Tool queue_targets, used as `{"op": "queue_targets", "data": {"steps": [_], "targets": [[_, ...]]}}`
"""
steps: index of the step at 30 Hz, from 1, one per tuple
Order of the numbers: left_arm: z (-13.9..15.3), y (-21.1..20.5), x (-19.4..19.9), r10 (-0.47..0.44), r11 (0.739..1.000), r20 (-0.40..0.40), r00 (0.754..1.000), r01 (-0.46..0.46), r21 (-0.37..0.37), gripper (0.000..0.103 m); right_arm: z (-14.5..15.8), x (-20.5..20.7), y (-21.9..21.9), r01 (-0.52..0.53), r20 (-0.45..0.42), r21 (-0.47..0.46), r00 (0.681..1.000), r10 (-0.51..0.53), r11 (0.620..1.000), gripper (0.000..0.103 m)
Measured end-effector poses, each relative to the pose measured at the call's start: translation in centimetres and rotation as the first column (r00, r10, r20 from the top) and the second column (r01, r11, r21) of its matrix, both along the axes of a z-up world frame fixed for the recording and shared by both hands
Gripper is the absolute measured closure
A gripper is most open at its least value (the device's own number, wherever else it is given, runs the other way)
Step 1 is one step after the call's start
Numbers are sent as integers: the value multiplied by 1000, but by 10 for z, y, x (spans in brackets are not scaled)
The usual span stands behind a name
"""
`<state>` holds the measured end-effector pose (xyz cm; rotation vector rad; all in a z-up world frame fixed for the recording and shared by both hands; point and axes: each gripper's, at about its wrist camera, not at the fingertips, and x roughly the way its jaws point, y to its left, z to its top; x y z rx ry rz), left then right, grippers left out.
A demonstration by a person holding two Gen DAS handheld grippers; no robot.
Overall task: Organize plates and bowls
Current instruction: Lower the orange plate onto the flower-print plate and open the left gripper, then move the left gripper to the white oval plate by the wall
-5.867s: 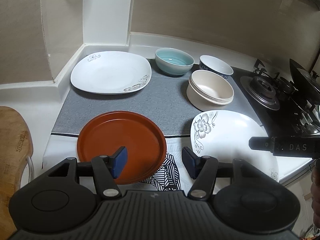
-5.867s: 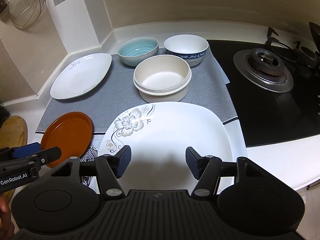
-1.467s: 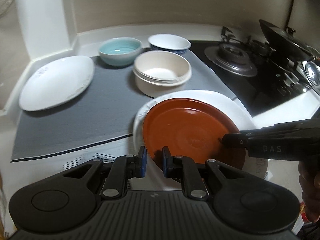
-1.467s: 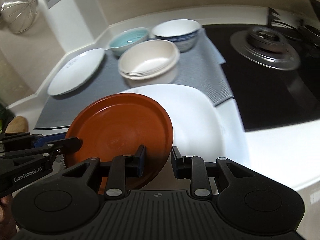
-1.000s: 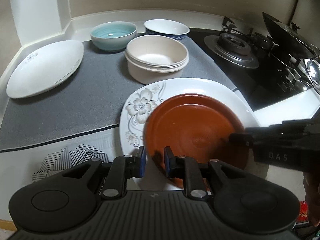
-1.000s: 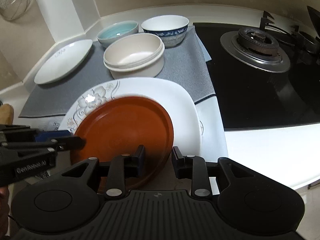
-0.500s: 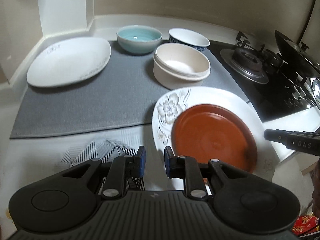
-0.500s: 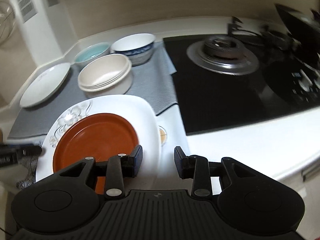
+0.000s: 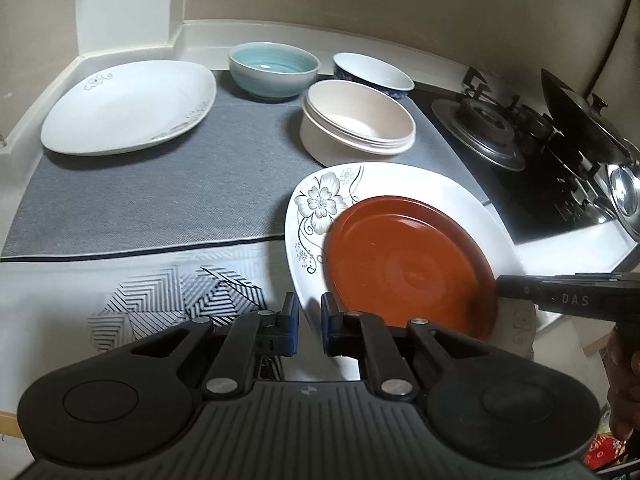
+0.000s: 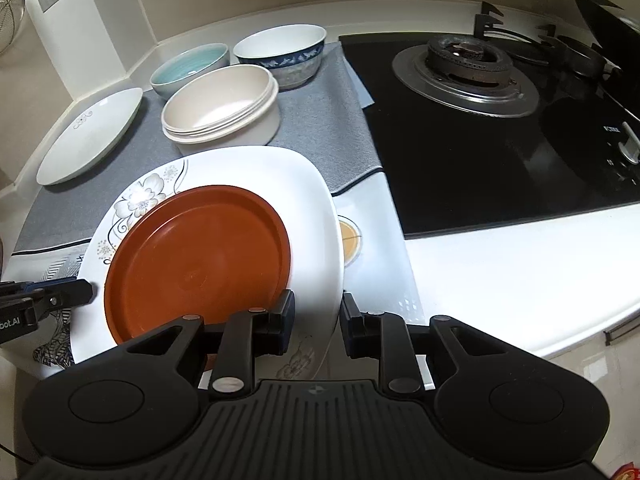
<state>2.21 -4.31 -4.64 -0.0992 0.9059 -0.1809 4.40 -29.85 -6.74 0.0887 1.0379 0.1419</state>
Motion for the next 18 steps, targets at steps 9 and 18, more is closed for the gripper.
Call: {"op": "queue_targets", "data": {"steps": [9, 18], "targets": [[4, 14, 1, 14, 999, 27, 1000, -13, -34, 89, -3, 3, 9, 7, -14, -12, 1000, -7, 1000, 75], [12, 100, 32, 366, 927, 81, 927, -357, -114, 64, 1, 8, 6, 38, -17, 4, 999, -38, 999, 72]]}}
